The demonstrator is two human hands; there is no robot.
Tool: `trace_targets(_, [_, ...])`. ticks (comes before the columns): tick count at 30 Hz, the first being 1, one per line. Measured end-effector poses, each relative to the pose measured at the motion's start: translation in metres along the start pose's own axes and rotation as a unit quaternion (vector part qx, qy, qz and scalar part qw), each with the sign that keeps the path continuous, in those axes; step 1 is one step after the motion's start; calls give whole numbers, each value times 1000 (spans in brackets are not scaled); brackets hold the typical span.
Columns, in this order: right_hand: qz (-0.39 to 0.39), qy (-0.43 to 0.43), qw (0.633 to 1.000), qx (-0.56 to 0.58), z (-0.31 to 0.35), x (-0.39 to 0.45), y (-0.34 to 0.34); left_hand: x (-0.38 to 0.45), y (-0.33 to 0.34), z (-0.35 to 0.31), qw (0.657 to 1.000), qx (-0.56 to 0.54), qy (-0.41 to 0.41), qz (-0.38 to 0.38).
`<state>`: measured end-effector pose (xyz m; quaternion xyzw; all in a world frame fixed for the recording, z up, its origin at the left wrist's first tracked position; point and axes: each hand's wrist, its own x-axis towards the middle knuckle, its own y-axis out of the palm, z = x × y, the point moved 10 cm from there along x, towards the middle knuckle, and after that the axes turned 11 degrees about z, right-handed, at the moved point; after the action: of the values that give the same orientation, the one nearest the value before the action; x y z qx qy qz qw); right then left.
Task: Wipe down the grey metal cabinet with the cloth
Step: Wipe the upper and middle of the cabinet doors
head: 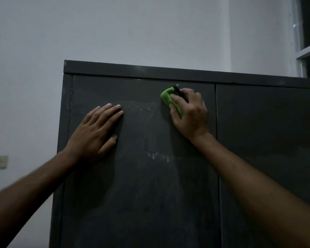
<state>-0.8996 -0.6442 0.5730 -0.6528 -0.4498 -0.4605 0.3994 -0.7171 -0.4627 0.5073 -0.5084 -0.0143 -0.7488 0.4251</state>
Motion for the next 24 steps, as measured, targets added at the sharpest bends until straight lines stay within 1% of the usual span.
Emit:
trace_targets(1, [-10, 13, 1000, -4, 9, -7, 7, 0, 1, 1, 1000, 2, 1, -1])
trace_targets(2, [12, -49, 999, -8, 32, -15, 19, 0, 2, 1, 1000, 4, 2, -2])
trace_targets(3, [57, -167, 984, -11, 64, -31, 34, 0, 2, 1, 1000, 5, 4, -3])
trace_targets(4, [112, -278, 954, -24, 87, -47, 44, 0, 2, 1, 1000, 7, 6, -4])
trace_targets(5, [137, -347, 927, -37, 94, -53, 45, 0, 2, 1, 1000, 9, 10, -4])
trace_targets(6, [139, -358, 922, -46, 89, -45, 40, 0, 2, 1, 1000, 10, 10, -6])
trace_targets(7, [113, -310, 943, -44, 76, -28, 32, -1, 2, 1, 1000, 12, 10, -8])
trace_targets(8, [66, -211, 975, -30, 54, -7, 19, -1, 2, 1, 1000, 12, 10, -10])
trace_targets(9, [25, -87, 996, -10, 32, 5, 9, -1, 1, 1, 1000, 12, 10, -11])
trace_targets(10, [-5, 0, 1000, -6, 19, 4, 7, -1, 1, 1, 1000, 12, 10, -11])
trace_targets(11, [-17, 14, 1000, -10, 26, -2, 11, -1, 1, 1, 1000, 12, 11, -11])
trace_targets(12, [2, -46, 999, -11, 46, -8, 21, -1, 0, 1, 1000, 12, 12, -10])
trace_targets(13, [47, -159, 986, -14, 73, -20, 35, -1, 0, 1, 1000, 11, 12, -8])
trace_targets(14, [106, -270, 957, -27, 95, -34, 46, -1, 0, 1, 1000, 12, 12, -7])
trace_targets(15, [135, -337, 931, -41, 100, -39, 46, -1, 1, 1, 1000, 14, 14, -7])
trace_targets(16, [137, -342, 928, -50, 94, -30, 42, -1, 1, 1, 1000, 17, 13, -9])
trace_targets(17, [112, -294, 948, -49, 81, -13, 34, -1, 0, 1, 1000, 20, 12, -11])
trace_targets(18, [66, -197, 978, -33, 61, 6, 21, -1, 0, 0, 1000, 21, 12, -11])
trace_targets(19, [28, -86, 996, -11, 42, 17, 11, -1, -1, 0, 1000, 20, 13, -11])
trace_targets(20, [4, -23, 1000, -3, 35, 16, 10, -1, -2, 0, 1000, 18, 14, -9])
trace_targets(21, [-1, -29, 1000, -5, 45, 11, 15, -1, -2, -1, 1000, 14, 16, -5])
trace_targets(22, [25, -96, 995, -6, 65, 3, 26, -2, -2, -1, 1000, 9, 18, 1])
trace_targets(23, [71, -200, 977, -12, 91, -11, 39, -3, -2, 0, 1000, 3, 20, 7])
trace_targets(24, [121, -291, 949, -24, 108, -25, 47, -5, -2, 1, 1000, -3, 22, 12])
